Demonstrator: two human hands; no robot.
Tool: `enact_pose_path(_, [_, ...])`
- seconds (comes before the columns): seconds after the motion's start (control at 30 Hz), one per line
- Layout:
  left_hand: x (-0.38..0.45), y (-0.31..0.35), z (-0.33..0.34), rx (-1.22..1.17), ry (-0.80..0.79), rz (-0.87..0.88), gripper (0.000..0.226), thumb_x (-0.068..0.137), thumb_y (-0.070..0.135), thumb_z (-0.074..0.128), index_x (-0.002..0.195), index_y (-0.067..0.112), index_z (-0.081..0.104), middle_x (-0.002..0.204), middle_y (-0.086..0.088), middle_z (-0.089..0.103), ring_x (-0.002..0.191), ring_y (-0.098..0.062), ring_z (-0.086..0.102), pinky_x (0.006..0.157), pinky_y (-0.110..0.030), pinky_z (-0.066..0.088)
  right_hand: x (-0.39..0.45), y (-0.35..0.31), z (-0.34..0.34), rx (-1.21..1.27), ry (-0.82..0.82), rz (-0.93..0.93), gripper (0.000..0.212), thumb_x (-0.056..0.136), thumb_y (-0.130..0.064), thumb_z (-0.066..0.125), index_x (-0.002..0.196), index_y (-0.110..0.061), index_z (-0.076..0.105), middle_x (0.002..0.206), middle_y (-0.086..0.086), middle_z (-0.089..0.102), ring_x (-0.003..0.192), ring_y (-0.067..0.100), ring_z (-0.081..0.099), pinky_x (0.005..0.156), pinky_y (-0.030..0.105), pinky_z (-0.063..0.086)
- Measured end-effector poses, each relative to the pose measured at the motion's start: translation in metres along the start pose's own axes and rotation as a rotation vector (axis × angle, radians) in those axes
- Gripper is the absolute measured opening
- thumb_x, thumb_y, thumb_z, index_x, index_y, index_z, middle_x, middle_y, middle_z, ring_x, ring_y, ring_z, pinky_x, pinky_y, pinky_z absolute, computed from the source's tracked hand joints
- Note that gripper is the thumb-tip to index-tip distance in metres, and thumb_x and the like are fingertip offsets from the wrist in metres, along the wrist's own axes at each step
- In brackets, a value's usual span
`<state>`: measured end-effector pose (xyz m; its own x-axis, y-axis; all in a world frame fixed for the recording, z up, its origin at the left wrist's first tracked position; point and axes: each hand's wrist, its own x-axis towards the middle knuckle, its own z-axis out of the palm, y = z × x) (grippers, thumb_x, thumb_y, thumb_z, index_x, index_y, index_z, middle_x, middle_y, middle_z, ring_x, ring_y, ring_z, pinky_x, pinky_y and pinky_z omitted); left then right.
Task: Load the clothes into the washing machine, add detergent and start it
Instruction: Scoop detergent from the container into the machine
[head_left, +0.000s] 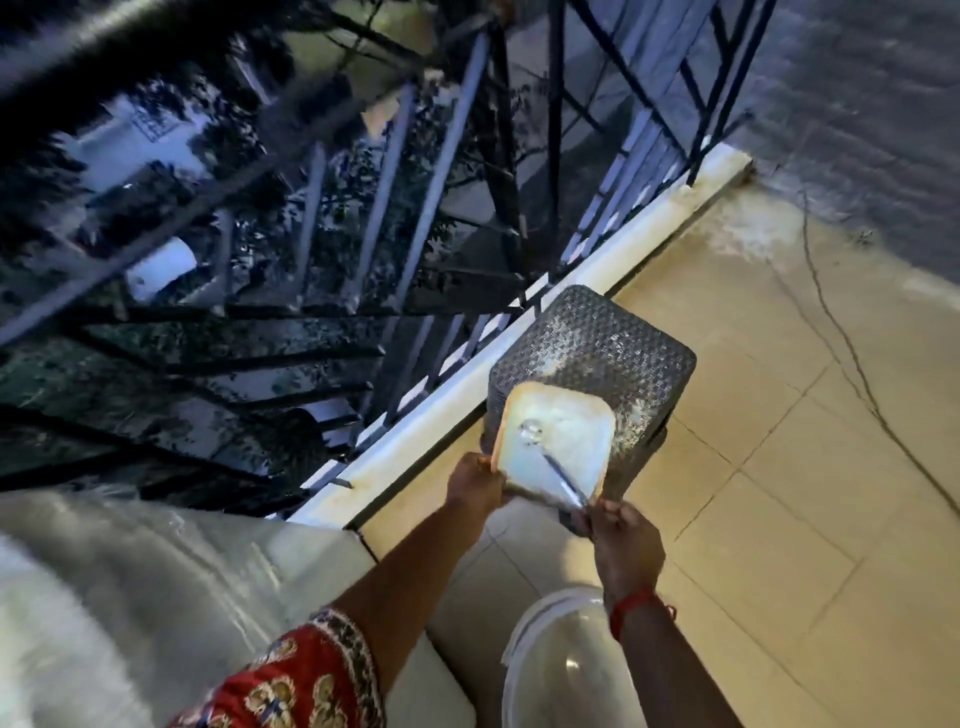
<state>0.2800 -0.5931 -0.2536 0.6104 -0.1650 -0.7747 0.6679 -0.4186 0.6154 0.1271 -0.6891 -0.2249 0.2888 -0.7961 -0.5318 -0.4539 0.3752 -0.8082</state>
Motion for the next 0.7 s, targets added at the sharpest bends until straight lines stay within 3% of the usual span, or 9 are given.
enact_pose_path(0.03, [-0.021, -0.001, -0.013, -0.004, 0.014, 0.02, 0.018, 0.083, -0.001, 0.058, 0.088, 0.016, 0.055, 0.108, -0.018, 0.064, 0.096, -0.038, 0.067, 0.077, -0.052, 0.059, -0.022, -0.002, -0.002, 0.043, -0.03, 0.025, 0.015, 0.085, -0.011, 0.07, 0.071, -0.013, 0.066, 0.071, 0.002, 0.069, 0.065, 0.012, 0.066, 0.062, 0.02, 0.05])
enact_pose_path(0.1, [-0.06, -0.005, -0.04, 0.002, 0.045, 0.063, 0.021, 0.084, -0.001, 0.056, 0.083, 0.02, 0.054, 0.1, -0.016, 0.064, 0.092, -0.035, 0.068, 0.077, -0.051, 0.059, -0.06, -0.002, -0.006, 0.039, -0.074, 0.037, 0.016, 0.083, -0.012, 0.071, 0.068, -0.015, 0.069, 0.066, -0.001, 0.071, 0.068, 0.016, 0.07, 0.069, 0.032, 0.056])
enact_pose_path(0.23, [-0.137, -0.01, -0.104, -0.051, 0.095, 0.143, 0.022, 0.072, -0.001, 0.06, 0.081, 0.016, 0.05, 0.087, -0.018, 0.061, 0.075, -0.031, 0.063, 0.061, -0.038, 0.056, -0.129, -0.012, -0.007, 0.0, -0.156, 0.025, 0.013, 0.08, -0.022, 0.076, 0.071, -0.013, 0.07, 0.07, 0.003, 0.074, 0.076, 0.026, 0.072, 0.078, 0.041, 0.054])
enact_pose_path(0.33, [-0.179, -0.024, -0.164, -0.08, 0.108, 0.186, 0.03, 0.052, 0.01, 0.054, 0.08, 0.018, 0.06, 0.085, -0.01, 0.069, 0.086, -0.035, 0.068, 0.074, -0.05, 0.057, -0.186, -0.022, -0.001, -0.076, -0.284, -0.029, 0.01, 0.08, -0.022, 0.076, 0.076, -0.014, 0.071, 0.075, 0.002, 0.075, 0.08, 0.025, 0.072, 0.084, 0.046, 0.056])
enact_pose_path(0.47, [-0.261, -0.032, -0.243, -0.163, 0.109, 0.244, 0.029, 0.056, 0.012, 0.053, 0.078, 0.022, 0.069, 0.081, -0.007, 0.072, 0.079, -0.031, 0.069, 0.075, -0.053, 0.056, -0.262, -0.042, 0.01, -0.028, -0.379, -0.092, 0.012, 0.084, -0.015, 0.071, 0.092, -0.008, 0.065, 0.095, 0.013, 0.071, 0.08, 0.021, 0.069, 0.085, 0.045, 0.056])
enact_pose_path(0.57, [-0.318, -0.049, -0.298, -0.31, 0.165, 0.261, 0.024, 0.064, 0.003, 0.054, 0.072, 0.021, 0.067, 0.067, -0.002, 0.069, 0.069, -0.025, 0.064, 0.072, -0.044, 0.056, -0.312, -0.06, 0.021, -0.231, -0.415, -0.345, 0.02, 0.085, -0.033, 0.069, 0.098, -0.022, 0.058, 0.102, 0.008, 0.067, 0.08, 0.017, 0.065, 0.08, 0.045, 0.057])
enact_pose_path(0.7, [-0.363, -0.094, -0.368, -0.413, 0.234, 0.285, 0.027, 0.076, -0.012, 0.053, 0.078, 0.014, 0.061, 0.065, 0.001, 0.066, 0.06, -0.018, 0.059, 0.057, -0.027, 0.051, -0.385, -0.082, 0.049, -0.581, -0.503, -0.914, 0.019, 0.08, -0.036, 0.074, 0.085, -0.025, 0.059, 0.079, -0.005, 0.062, 0.069, 0.007, 0.056, 0.063, 0.012, 0.04])
